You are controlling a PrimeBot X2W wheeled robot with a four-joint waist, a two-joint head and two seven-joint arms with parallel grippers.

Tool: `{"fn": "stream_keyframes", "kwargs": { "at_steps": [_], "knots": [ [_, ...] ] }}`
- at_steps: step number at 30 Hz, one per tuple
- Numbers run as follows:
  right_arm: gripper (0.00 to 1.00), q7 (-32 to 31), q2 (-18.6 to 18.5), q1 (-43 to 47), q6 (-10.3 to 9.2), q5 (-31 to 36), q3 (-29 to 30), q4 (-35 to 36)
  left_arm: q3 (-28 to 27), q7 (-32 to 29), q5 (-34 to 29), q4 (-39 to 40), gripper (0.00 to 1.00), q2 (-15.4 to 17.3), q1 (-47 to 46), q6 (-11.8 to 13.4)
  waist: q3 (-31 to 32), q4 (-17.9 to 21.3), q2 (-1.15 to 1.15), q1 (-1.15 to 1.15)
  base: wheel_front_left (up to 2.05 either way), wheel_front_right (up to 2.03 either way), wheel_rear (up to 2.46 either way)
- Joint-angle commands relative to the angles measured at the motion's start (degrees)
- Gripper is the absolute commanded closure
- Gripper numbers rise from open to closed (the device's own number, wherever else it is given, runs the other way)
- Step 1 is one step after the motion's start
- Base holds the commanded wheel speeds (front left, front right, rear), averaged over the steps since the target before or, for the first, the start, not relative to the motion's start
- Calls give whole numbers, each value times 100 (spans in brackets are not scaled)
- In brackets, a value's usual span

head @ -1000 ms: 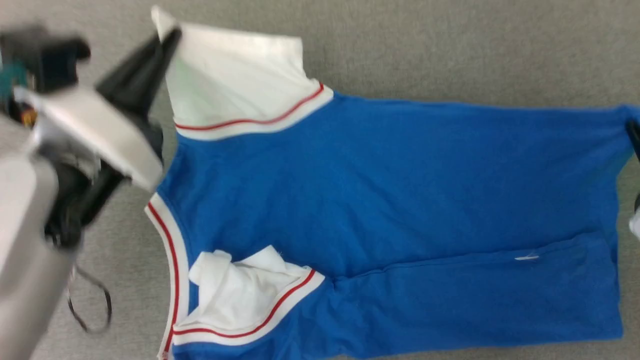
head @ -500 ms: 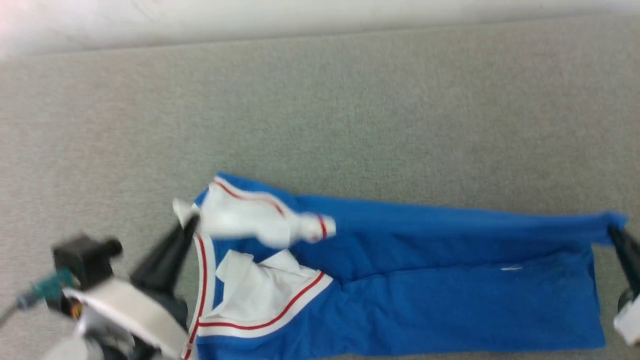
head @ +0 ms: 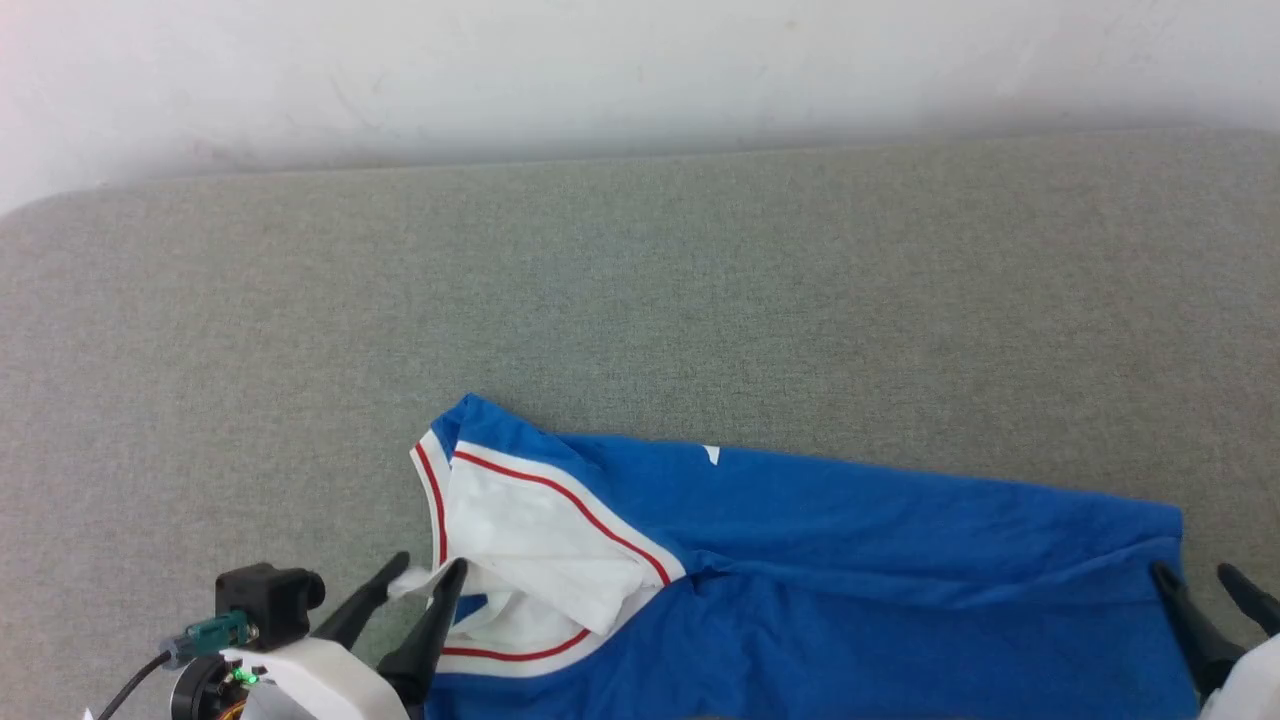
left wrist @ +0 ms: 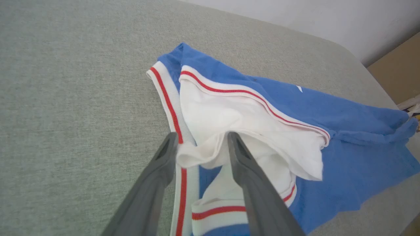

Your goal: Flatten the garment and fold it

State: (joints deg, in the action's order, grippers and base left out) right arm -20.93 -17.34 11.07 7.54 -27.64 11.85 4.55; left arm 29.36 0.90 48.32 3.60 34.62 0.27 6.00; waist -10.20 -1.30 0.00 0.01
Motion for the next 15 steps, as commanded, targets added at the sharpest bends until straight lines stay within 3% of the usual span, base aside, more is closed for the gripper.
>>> {"fn": "stream_keyframes", "kwargs": {
  "at_steps": [1,4,8,10,15],
  "knots": [
    [0,26,15,-50,-5,37,-43,-1,-22,62,8,-49,0,-46,-102,-28,70,9,0,-1,0,0,0],
    [0,-100,-5,-46,-5,-160,-106,97,-145,238,173,-81,0,-184,-78,-41,138,53,0,-1,0,0,0],
    [0,-364,29,36,-5,-650,142,502,-625,808,262,243,0,-230,135,227,216,123,0,-1,0,0,0],
    [0,-422,57,83,-5,-745,372,673,-954,1150,123,472,0,-257,274,528,233,145,0,-1,0,0,0],
    [0,-473,251,262,-5,-513,811,613,-1710,1402,-1130,1065,0,-449,506,1467,146,78,0,-1,0,0,0]
  ]
}}
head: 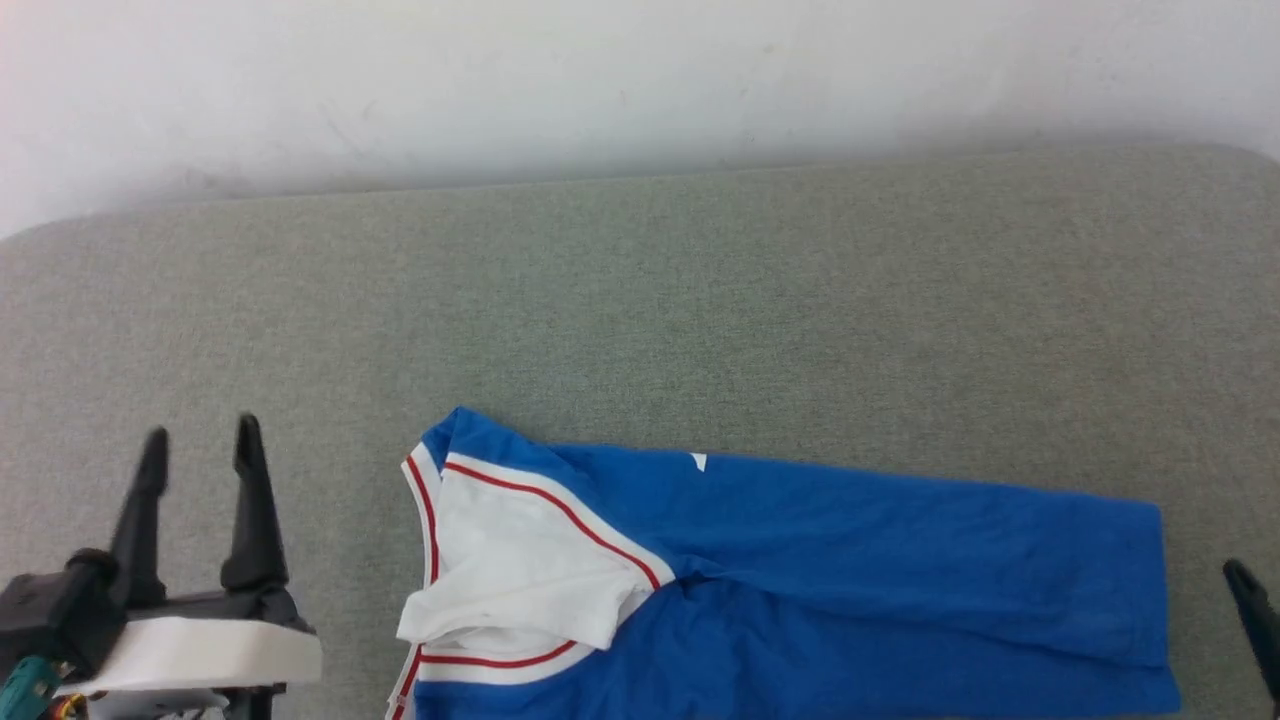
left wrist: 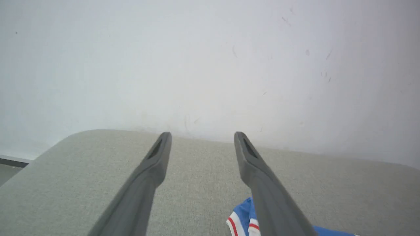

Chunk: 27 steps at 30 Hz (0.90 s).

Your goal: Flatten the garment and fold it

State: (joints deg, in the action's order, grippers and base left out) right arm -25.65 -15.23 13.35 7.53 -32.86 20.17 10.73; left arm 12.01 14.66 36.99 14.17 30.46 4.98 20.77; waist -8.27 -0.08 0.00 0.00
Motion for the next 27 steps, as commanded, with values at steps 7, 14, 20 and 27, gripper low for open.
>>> {"fn": "stream_keyframes", "kwargs": {
  "at_steps": [7,14,20,27],
  "knots": [
    [0,56,307,-21,-4,232,-108,-558,-492,32,-1372,536,0,-581,278,135,-256,-209,0,0,0,0,0],
    [0,-29,317,-311,-4,343,-334,-1181,-490,33,-2018,367,0,-687,364,58,-393,-338,0,0,0,0,0],
    [100,-488,482,-431,-4,436,-230,-1565,-372,33,-2160,198,0,-781,295,-188,-382,-445,0,0,0,0,0],
    [100,-281,408,-823,-4,784,339,-1465,-417,33,-2171,80,0,-940,281,-353,-257,-413,0,0,0,0,0]
  ]
}}
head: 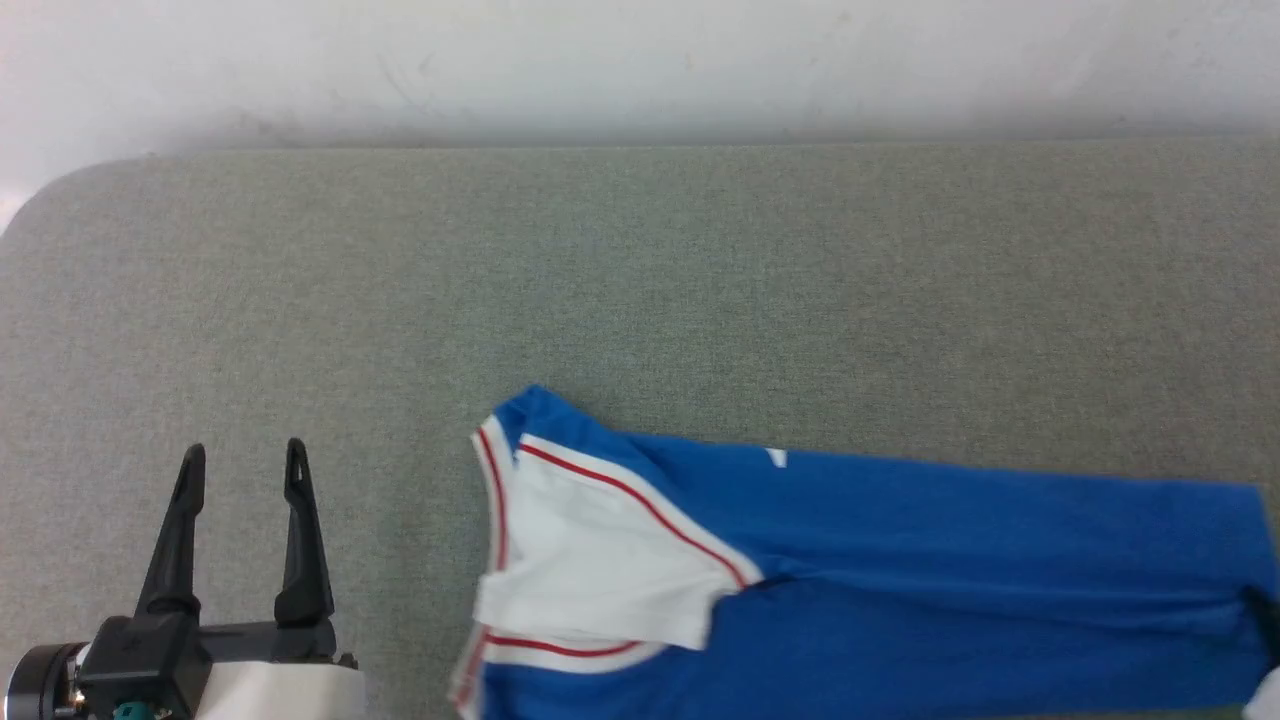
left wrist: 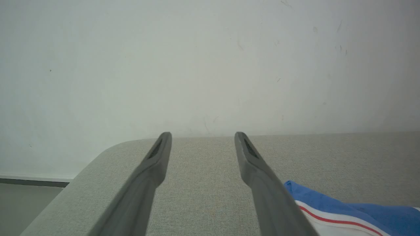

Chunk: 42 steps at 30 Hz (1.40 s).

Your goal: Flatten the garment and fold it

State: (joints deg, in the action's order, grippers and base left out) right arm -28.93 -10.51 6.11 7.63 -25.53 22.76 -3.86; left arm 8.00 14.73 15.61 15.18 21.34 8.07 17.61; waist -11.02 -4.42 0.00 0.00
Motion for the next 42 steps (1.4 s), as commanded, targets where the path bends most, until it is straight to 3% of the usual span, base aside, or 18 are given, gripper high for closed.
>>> {"fn": "stream_keyframes", "kwargs": {
  "at_steps": [1,7,12,20,26,33,42],
  "knots": [
    [100,82,-107,-168,-14,120,229,-6,-27,27,-31,-31,0,-51,-23,-58,33,32,0,0,0,0,0],
    [100,233,-541,-410,-14,502,1228,-161,-4,27,-80,-140,0,-69,-18,-221,27,43,0,0,0,0,0],
    [100,20,-476,-384,-14,371,1077,272,-7,27,-79,-207,0,-125,-38,-290,34,60,0,0,0,0,0],
    [100,-933,345,-41,-14,-553,-476,1893,-23,27,-32,-327,0,-303,-31,-409,149,88,0,0,0,0,0],
    [100,-1379,597,-12,-14,-647,-1794,2509,17,27,-40,-432,0,-383,-88,-548,199,27,0,0,0,0,0],
    [100,-1383,712,-358,-14,-578,-2796,2351,37,27,-38,-536,0,-457,-134,-642,202,-124,0,0,0,0,0],
    [100,-1094,759,-937,-14,-364,-3725,1188,53,27,-31,-694,0,-603,-164,-776,226,-340,0,0,0,0,0]
  ]
}}
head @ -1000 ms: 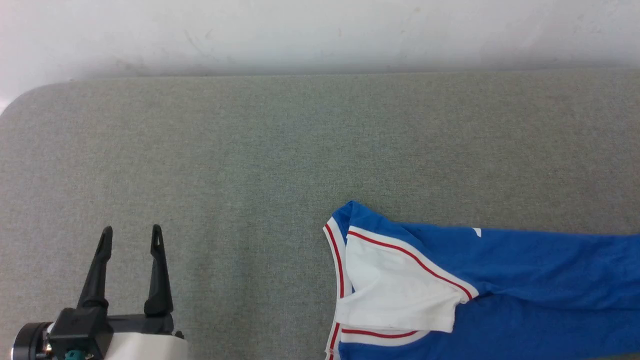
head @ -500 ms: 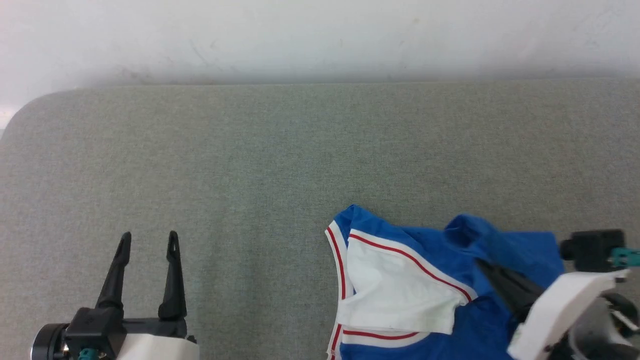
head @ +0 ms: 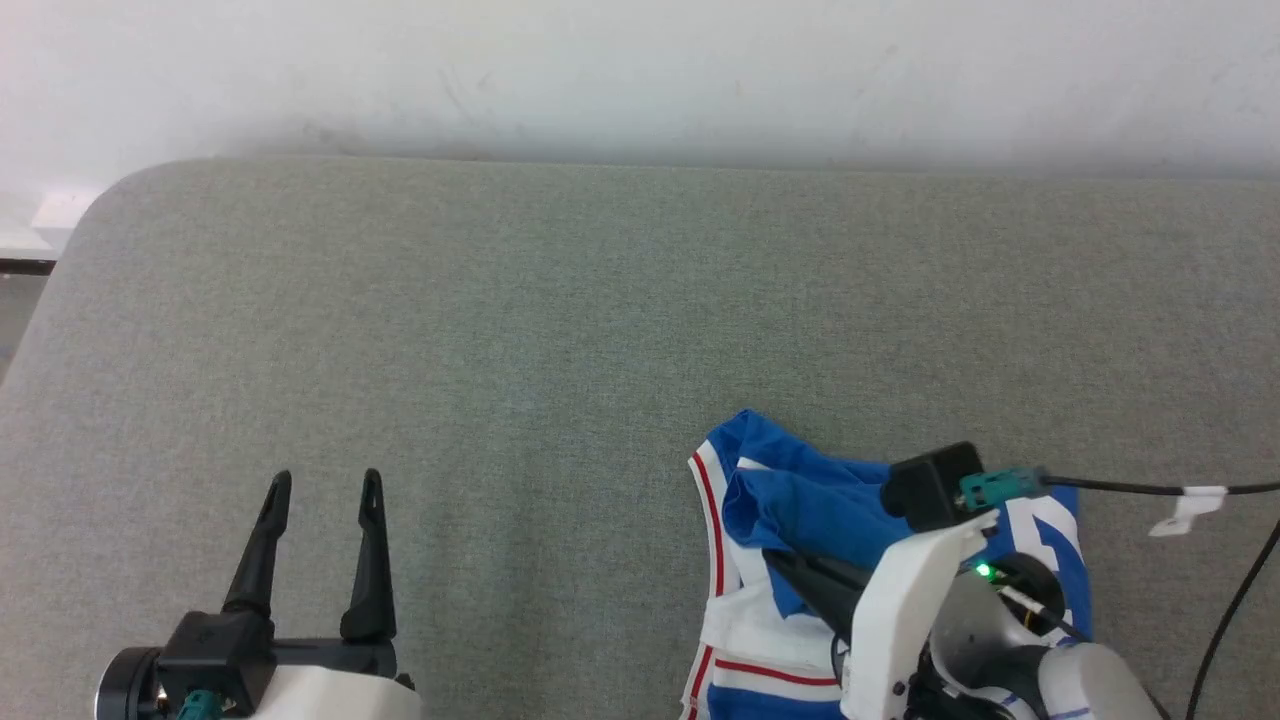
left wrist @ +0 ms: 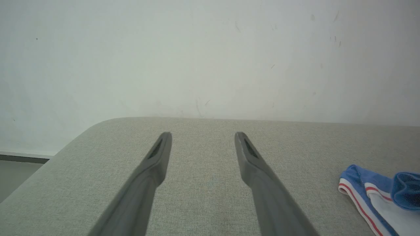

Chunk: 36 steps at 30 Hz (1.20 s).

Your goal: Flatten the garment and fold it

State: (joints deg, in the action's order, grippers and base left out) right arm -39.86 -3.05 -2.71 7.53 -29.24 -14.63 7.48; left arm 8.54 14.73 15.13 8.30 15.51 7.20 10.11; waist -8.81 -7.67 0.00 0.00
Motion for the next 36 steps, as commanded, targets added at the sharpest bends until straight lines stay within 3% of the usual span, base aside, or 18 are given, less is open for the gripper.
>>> {"fn": "stream_keyframes", "kwargs": {
  "at_steps": [1,6,7,8,12,17,24,27,32,36],
  "knots": [
    [100,78,14,-93,-4,9,-21,-140,-1,27,13,-22,0,-41,-84,-39,3,-31,0,0,0,0,0],
    [100,533,16,-275,-4,180,55,-1249,-5,27,8,-104,0,-164,-112,-105,-5,-70,0,0,0,0,0],
    [69,607,16,-341,-4,328,34,-1428,-7,27,3,-119,0,-184,-119,-119,-11,-72,0,0,0,0,0],
    [0,671,16,-415,-4,483,-27,-1571,-13,27,-4,-133,0,-201,-128,-131,-17,-71,0,0,0,0,0],
    [0,896,16,-610,-4,495,-238,-1682,-95,27,-27,-158,0,-248,-124,-157,-8,9,0,0,0,0,0],
    [0,712,16,-533,-4,469,-65,-1029,-180,27,-55,-156,0,-285,-68,-201,-9,190,0,0,0,0,0],
    [0,525,17,271,-4,785,1614,504,-260,27,-116,-97,0,-340,-65,-259,-117,425,0,0,0,0,0],
    [0,597,17,685,-4,843,2339,820,-307,27,-155,-42,0,-346,-86,-283,-187,515,0,0,0,0,0],
    [0,826,17,932,-4,425,2773,445,-356,27,-297,14,0,-277,-131,-331,-277,623,0,0,0,0,0],
    [0,1000,17,825,-4,186,2671,-224,-350,27,-365,-9,0,-226,-189,-363,-289,607,0,0,0,0,0]
  ]
}}
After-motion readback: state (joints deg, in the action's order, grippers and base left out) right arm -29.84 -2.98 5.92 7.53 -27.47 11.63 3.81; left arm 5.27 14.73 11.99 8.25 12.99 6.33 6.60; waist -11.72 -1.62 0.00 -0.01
